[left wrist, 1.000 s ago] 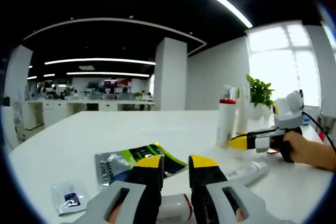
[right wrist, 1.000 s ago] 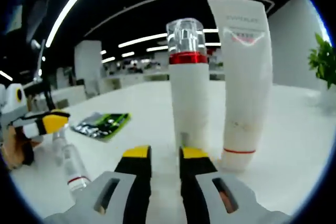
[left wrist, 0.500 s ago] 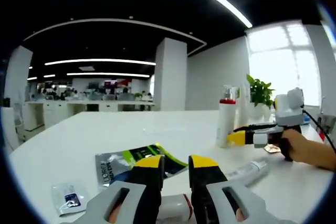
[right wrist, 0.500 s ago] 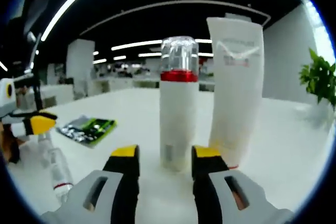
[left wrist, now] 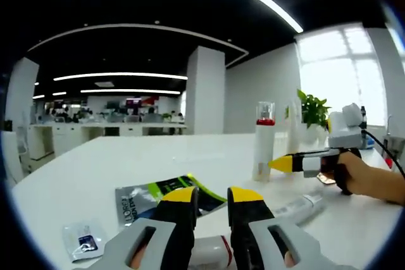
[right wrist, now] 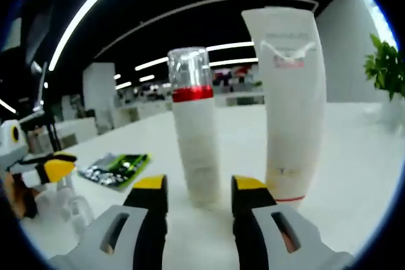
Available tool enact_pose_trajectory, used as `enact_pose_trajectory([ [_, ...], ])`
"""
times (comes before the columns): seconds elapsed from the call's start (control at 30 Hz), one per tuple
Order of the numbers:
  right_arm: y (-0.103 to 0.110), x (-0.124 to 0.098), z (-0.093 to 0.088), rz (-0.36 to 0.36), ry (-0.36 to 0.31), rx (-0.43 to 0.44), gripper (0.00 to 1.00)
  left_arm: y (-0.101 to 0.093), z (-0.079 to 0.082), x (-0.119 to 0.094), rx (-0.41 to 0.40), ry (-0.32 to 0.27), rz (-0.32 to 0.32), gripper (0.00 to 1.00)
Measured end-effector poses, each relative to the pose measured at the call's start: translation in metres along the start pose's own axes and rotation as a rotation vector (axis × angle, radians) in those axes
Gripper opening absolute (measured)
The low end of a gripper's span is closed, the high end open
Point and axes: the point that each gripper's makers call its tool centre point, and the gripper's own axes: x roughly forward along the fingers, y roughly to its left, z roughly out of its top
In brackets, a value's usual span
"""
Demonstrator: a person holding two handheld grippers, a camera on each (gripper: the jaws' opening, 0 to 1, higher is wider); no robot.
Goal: Arrange the skincare products in the storage area until every visible bottle or jar stands upright without overlapping.
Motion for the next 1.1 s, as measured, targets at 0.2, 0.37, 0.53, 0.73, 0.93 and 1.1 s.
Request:
enact_pose_trajectory([
  [0.2,0.001,0.020,-0.005,-0.028,0.034,-0.018,0.33,-0.001,0.000,0.002,0.000,0.002,-0.006,0.19],
  [0.37,-0.002,0.017,-0.012,-0.050,0.059,0.016,0.25,-0.003,0.001,-0.003,-0.005,-0.008,-0.010,0.19],
  [0.53,0.002,0.010,-0.018,-0.044,0.087,0.004,0.22,-0.007,0.000,-0.002,0.006,-0.003,-0.016,0.19],
  [0.73,0.001,0.014,-0.007,-0.049,0.045,0.017,0.34,-0.007,0.001,-0.001,0.010,-0.007,-0.018,0.19],
  [0.93,0.004,0.032,-0.014,-0.077,0.084,-0.003,0.35,-0.008,-0.001,-0.004,-0.009,-0.006,-0.025,0.19],
  [1.1,-0.002,0.030,-0.017,-0.111,0.100,0.005,0.27,-0.010,0.000,-0.007,-0.014,-0.014,-0.027,0.19],
])
